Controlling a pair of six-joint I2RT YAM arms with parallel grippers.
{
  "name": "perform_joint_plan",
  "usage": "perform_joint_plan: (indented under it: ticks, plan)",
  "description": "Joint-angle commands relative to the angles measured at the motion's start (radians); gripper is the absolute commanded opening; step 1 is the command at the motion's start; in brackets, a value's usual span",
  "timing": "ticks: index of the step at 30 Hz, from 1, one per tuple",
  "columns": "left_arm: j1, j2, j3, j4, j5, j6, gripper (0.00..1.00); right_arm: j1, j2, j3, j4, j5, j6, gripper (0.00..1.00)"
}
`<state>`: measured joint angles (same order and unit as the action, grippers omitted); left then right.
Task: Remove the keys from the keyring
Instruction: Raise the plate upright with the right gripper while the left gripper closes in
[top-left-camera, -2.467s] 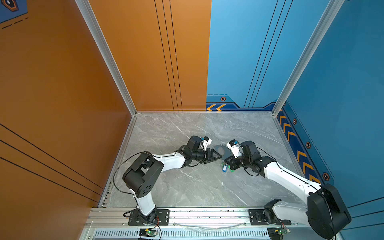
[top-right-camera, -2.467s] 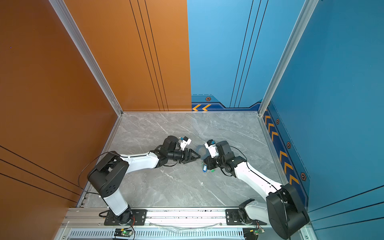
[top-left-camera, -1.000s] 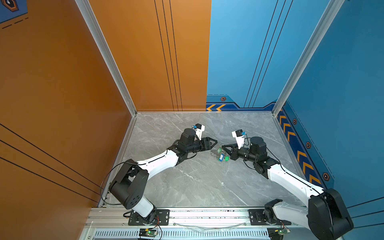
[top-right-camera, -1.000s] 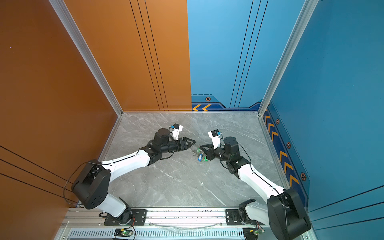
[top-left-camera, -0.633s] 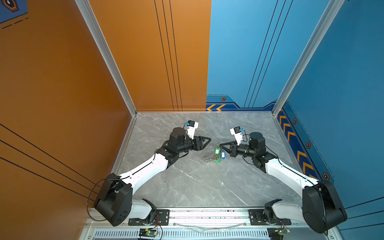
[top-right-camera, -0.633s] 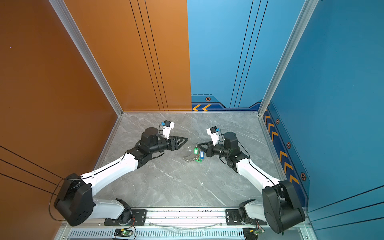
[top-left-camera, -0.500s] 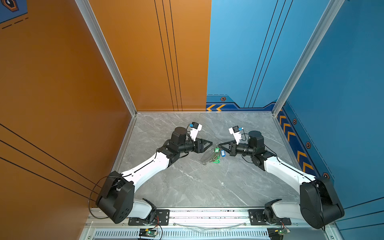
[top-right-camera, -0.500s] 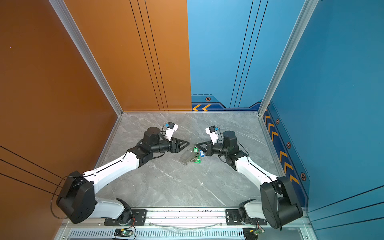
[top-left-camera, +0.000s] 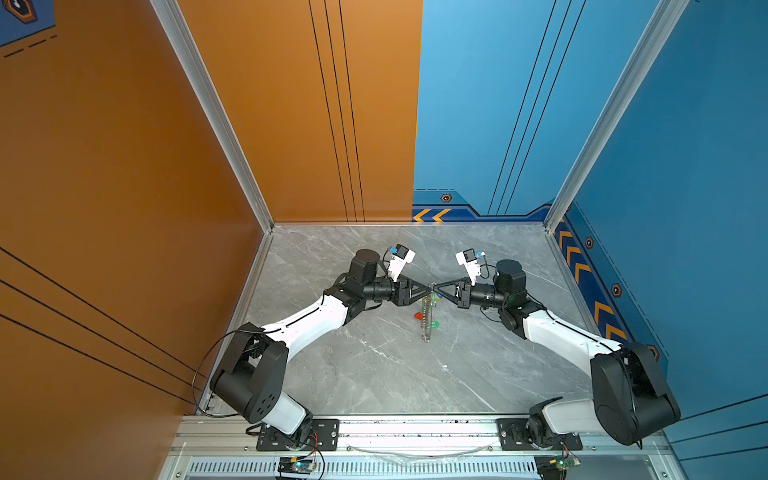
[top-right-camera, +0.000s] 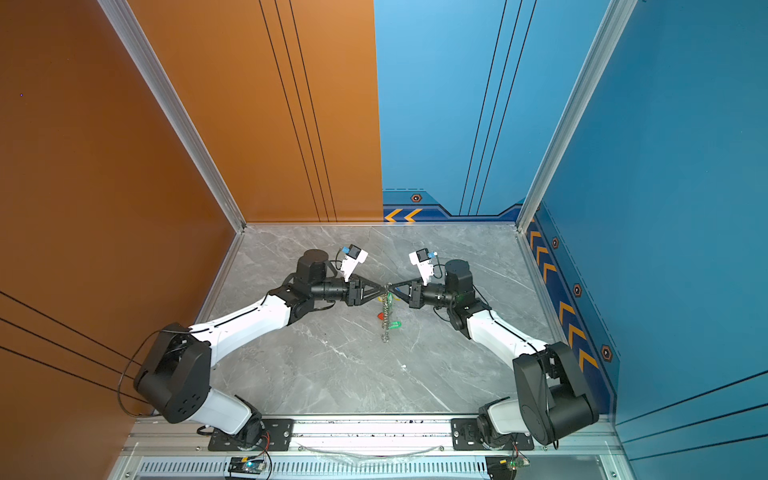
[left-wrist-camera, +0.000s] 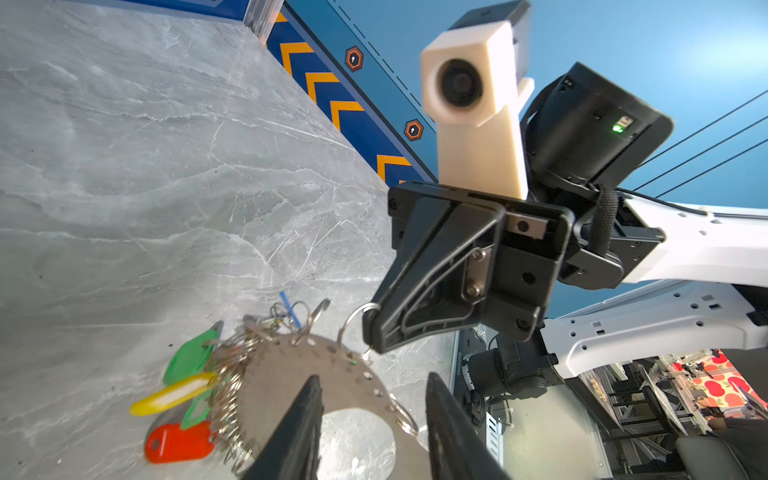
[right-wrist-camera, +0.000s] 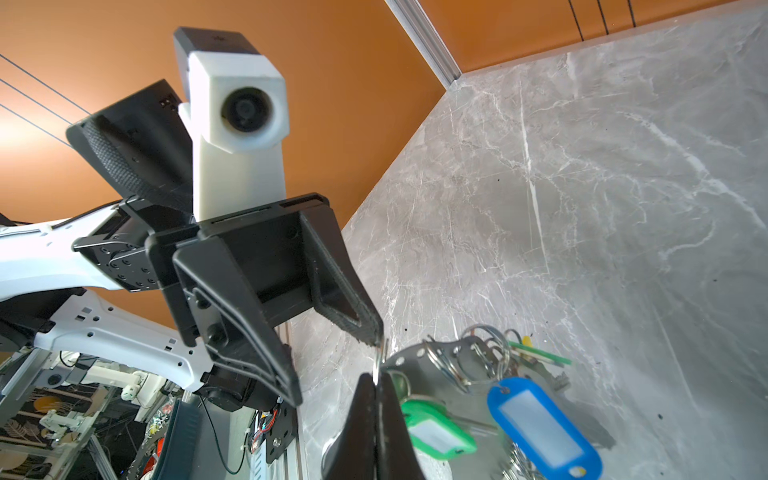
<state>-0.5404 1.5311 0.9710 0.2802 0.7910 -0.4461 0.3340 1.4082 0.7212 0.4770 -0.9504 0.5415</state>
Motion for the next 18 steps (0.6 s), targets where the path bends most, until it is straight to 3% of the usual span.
perform_joint_plan:
  ticks: [1, 9, 18]
  plan:
    - [-0.014, 0.017, 0.023, 0.070, 0.021, -0.021, 0.37, 0.013, 0.017, 0.034, 0.099, -0.036, 0.038, 0.00]
    - [-0.019, 0.030, 0.015, 0.071, 0.003, -0.022, 0.33, 0.019, 0.026, 0.037, 0.144, -0.031, 0.066, 0.00]
    - [0.032, -0.056, -0.051, 0.070, -0.094, -0.036, 0.36, 0.017, 0.030, 0.041, 0.141, -0.027, 0.068, 0.00]
